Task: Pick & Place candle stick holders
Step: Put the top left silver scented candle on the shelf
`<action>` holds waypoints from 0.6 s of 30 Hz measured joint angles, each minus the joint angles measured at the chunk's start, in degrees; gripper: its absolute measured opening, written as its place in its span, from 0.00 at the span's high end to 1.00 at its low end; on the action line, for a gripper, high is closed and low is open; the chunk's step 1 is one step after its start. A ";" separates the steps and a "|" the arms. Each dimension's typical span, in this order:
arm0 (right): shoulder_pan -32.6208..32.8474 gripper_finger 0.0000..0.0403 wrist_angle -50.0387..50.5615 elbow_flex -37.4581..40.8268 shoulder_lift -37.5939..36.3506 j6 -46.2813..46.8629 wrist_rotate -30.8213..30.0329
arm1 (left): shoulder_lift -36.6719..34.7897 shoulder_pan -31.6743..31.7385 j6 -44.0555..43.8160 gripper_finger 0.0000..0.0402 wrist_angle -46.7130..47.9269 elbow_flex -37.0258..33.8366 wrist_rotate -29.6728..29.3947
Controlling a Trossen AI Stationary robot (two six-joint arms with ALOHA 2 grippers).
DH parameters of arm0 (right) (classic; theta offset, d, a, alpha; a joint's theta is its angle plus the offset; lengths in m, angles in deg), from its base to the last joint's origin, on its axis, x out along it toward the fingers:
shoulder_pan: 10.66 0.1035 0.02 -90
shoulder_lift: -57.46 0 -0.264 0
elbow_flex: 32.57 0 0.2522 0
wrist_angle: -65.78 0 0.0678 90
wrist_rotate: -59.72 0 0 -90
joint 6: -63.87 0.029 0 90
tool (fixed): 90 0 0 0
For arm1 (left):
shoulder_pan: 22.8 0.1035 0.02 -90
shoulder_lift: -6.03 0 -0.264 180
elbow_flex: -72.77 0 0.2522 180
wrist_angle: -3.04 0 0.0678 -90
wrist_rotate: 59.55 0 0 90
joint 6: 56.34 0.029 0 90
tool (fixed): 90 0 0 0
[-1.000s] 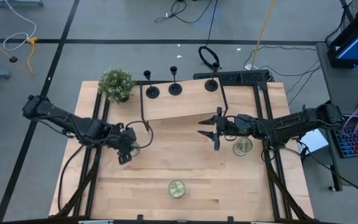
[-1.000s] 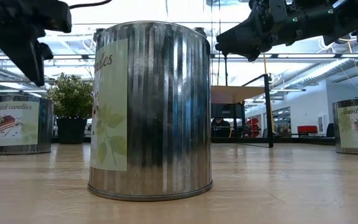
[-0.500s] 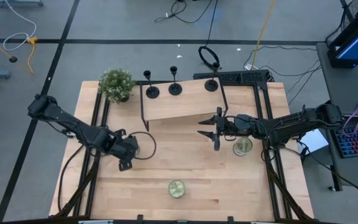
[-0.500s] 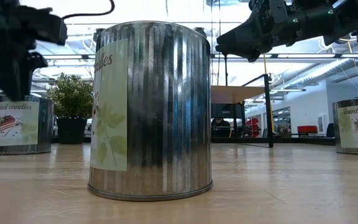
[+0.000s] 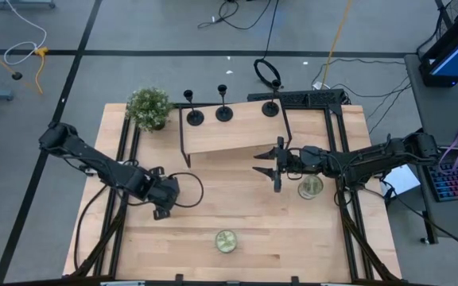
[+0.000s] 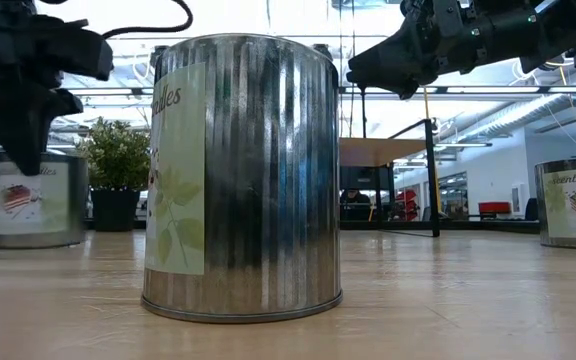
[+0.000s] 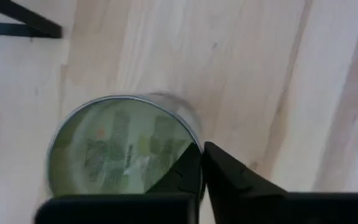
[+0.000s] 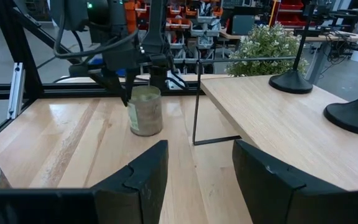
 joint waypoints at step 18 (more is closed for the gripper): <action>0.00 0.58 -0.87 0.00 0.00 0.00 0.00 | 14.15 2.70 40.30 0.99 1.14 32.96 0.75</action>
